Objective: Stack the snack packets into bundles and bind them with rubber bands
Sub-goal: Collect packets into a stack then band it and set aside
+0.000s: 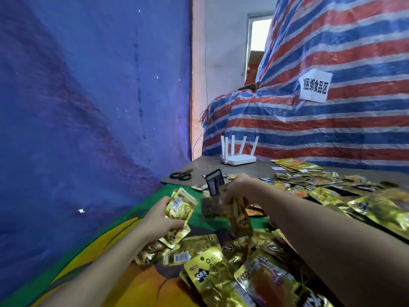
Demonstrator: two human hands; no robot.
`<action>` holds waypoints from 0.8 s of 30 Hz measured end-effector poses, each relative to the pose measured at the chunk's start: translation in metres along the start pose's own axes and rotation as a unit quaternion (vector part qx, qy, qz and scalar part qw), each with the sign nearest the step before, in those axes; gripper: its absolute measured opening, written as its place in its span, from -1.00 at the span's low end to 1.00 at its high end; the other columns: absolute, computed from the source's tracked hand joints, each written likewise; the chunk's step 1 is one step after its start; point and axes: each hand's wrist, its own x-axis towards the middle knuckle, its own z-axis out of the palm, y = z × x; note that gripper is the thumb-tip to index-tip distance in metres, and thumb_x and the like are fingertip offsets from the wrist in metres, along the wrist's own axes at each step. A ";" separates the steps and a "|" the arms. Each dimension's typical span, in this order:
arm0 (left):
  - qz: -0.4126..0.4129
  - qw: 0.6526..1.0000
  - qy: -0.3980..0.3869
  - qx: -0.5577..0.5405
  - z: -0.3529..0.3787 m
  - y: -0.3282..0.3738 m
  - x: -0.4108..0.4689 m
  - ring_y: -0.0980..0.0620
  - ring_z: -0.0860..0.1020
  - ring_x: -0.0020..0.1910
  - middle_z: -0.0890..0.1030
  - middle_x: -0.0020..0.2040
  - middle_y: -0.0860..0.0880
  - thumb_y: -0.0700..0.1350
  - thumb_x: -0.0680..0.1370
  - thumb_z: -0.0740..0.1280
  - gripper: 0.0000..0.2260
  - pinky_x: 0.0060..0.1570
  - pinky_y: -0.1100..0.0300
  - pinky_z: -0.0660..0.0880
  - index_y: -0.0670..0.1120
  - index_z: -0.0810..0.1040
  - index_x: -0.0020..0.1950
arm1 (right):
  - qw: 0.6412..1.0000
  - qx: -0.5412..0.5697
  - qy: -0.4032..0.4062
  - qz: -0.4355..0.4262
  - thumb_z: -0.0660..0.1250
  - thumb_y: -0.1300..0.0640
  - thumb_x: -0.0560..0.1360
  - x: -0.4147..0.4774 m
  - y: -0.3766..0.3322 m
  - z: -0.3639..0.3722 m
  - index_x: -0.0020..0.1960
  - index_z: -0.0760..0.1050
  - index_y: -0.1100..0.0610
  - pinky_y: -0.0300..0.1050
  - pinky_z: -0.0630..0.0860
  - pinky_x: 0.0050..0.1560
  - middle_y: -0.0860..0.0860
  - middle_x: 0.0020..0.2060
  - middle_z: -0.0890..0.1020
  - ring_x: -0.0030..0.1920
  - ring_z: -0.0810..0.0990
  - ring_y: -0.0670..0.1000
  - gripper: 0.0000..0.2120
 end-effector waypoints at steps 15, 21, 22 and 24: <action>0.052 0.864 0.033 -0.499 0.055 0.133 -0.072 -0.04 0.72 -0.16 0.73 -0.10 -0.08 -0.38 0.45 0.48 -0.65 -0.28 0.12 0.63 -0.14 0.53 0.17 | 0.951 0.225 0.173 -0.122 0.54 0.04 0.45 -0.120 0.062 -0.040 -0.04 0.63 0.25 -0.11 0.63 -0.22 0.09 -0.19 0.70 -0.21 0.67 -0.03 -0.73; 0.159 0.942 0.045 -0.291 0.100 0.145 -0.121 0.04 0.65 0.08 0.65 0.11 -0.02 -0.20 0.43 0.57 -0.56 0.11 0.07 0.59 0.12 0.47 0.17 | 0.912 0.315 0.195 -0.176 0.48 0.22 0.50 -0.168 0.094 -0.028 -0.22 0.59 0.17 -0.23 0.53 -0.43 -0.04 -0.41 0.64 -0.41 0.61 -0.12 -0.86; 0.163 0.949 0.046 -0.266 0.105 0.142 -0.129 0.01 0.62 0.13 0.62 0.15 -0.04 -0.16 0.42 0.59 -0.53 0.16 0.05 0.57 0.15 0.45 0.18 | 0.904 0.334 0.200 -0.179 0.49 0.20 0.49 -0.177 0.100 -0.024 -0.24 0.61 0.14 -0.26 0.51 -0.43 -0.07 -0.43 0.65 -0.41 0.61 -0.15 -0.86; 0.151 0.968 0.050 -0.193 0.112 0.137 -0.140 -0.05 0.53 0.23 0.54 0.22 -0.08 -0.05 0.39 0.62 -0.43 0.27 -0.03 0.50 0.15 0.40 0.28 | 0.889 0.374 0.200 -0.175 0.52 0.16 0.47 -0.192 0.112 -0.015 -0.28 0.64 0.09 -0.25 0.52 -0.40 -0.06 -0.41 0.67 -0.38 0.63 -0.14 -0.83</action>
